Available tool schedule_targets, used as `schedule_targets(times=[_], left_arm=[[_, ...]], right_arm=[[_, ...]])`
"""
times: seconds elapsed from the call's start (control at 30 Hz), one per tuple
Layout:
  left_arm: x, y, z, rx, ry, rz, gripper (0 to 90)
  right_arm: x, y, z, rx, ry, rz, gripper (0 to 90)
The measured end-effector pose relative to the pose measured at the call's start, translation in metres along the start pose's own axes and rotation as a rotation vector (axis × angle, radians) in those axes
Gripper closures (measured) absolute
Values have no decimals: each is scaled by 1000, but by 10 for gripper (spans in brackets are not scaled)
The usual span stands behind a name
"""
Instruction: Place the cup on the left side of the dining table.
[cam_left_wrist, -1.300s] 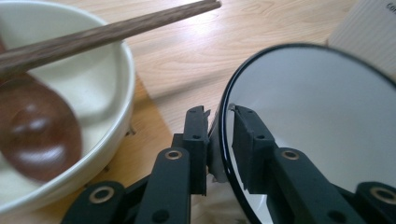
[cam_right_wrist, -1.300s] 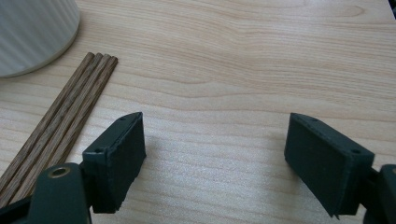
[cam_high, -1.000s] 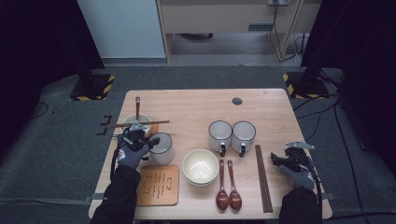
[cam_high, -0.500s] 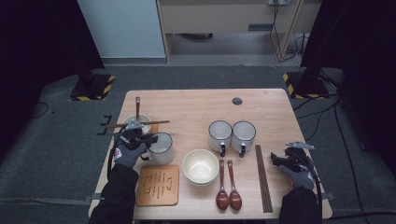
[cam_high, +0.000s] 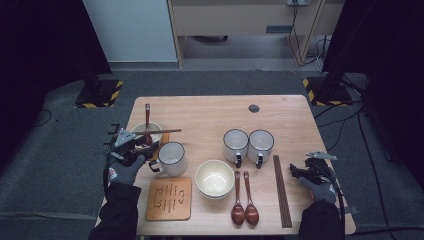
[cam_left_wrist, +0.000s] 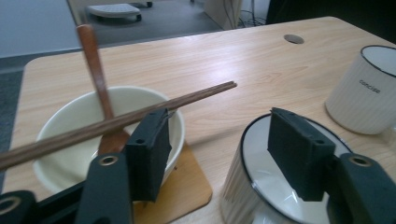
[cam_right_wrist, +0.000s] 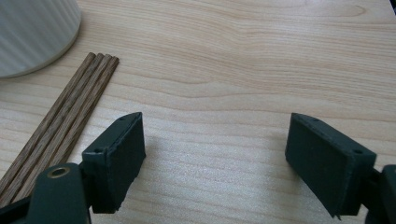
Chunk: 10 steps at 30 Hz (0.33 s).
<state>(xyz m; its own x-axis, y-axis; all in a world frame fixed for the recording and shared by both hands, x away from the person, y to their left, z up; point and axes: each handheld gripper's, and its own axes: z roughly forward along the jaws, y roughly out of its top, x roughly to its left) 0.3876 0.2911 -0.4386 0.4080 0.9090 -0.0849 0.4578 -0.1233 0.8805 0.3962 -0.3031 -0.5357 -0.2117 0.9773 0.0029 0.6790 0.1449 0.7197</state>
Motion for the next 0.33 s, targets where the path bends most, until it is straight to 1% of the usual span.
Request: schedule_targets(times=[0.03,0.07,0.1,0.17,0.2,0.23,0.33], left_arm=[[0,0,0,0,0,0,363],[3,-4,-5,-26,24,-32,358],[3,-4,-5,-26,24,-32,352],[6,-9,-8,-47,36,-73,346],[7,-14,-10,-47,57,-74,328],[7,-14,-10,-47,57,-74,315],[8,-24,-14,-29,82,-76,305]], right_arm=[[0,0,0,0,0,0,198],[0,0,0,1,1,-2,192],[0,0,0,1,1,-2,192],[-1,0,0,4,-1,3,181],[-1,0,0,4,-4,3,177],[-1,0,0,4,-4,3,177],[-1,0,0,6,-6,8,171]])
